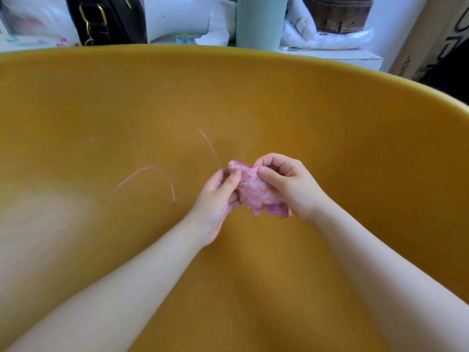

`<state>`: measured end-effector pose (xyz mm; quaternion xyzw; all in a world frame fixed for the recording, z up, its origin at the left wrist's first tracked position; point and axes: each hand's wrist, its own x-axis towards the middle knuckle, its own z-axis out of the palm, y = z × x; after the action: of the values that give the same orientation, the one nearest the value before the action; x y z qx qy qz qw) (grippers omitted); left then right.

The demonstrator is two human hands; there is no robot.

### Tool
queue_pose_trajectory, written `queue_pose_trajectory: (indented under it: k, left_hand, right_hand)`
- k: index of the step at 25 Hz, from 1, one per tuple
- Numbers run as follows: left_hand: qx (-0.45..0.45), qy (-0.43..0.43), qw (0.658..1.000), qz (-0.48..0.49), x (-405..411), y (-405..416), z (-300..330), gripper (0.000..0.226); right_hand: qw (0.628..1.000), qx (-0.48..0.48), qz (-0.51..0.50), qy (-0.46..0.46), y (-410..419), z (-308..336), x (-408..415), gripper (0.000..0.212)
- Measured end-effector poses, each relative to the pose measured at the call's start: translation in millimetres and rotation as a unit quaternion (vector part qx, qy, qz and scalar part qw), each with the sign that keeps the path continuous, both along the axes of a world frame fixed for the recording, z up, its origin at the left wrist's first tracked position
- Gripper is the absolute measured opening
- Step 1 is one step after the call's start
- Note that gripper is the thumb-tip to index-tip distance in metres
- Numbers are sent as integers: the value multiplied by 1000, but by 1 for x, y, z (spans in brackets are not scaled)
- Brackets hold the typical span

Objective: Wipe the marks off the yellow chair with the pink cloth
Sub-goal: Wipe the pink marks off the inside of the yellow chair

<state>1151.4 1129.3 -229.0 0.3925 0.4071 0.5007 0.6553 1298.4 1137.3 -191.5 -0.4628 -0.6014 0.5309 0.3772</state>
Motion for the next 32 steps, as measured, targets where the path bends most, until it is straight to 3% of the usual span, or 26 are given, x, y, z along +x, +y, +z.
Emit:
queue_pose_trajectory:
  k: [5,8,10,11,14,16,18,20,23,25,27,29,31,32]
  left_hand:
    - [-7,-144,989,-35,-8,-1,-9,39]
    - [-30,-166,985,22,-7,1,-10,37]
    - [-15,-123,992,28,-7,0,-9,34]
    - [-8,-93,995,28,-8,0,-11,30]
    - [-21,81,994,64,-12,0,-20,14]
    - [-23,158,984,80,-13,1,-22,25]
    - [12,189,982,-1,-13,5,-20,54]
    - [62,261,954,-133,-8,10,-15,62]
    - [103,289,926,-220,3,16,-15,42]
    - [83,276,944,-163,7,17,-17,14]
    - [41,297,952,-55,7,18,-21,13]
    - [-61,245,967,23,5,22,-19,16]
    - [-161,84,983,35,6,25,-10,15]
    - [-183,2,983,26,8,26,-4,19]
  right_hand:
    - [990,87,97,-56,-8,-3,8,28]
    - [961,200,41,-188,-8,-18,10,46]
    - [926,279,23,-252,-8,-28,13,31]
    - [928,279,15,-248,-10,-31,15,23]
    - [988,92,-17,-120,-7,-21,13,11]
    - [997,26,-17,-69,7,-10,16,13]
    - [999,-7,24,-26,19,3,19,12]
    - [997,-36,71,-10,25,13,24,8]
    - [993,-38,98,-62,28,27,35,10]
    - [986,4,56,-155,32,31,41,16]
    - [958,68,-52,-275,36,27,43,18]
    - [919,142,-138,-341,32,17,33,12]
    - [928,169,-148,-296,21,0,15,2]
    - [945,154,-149,-248,15,-9,6,9]
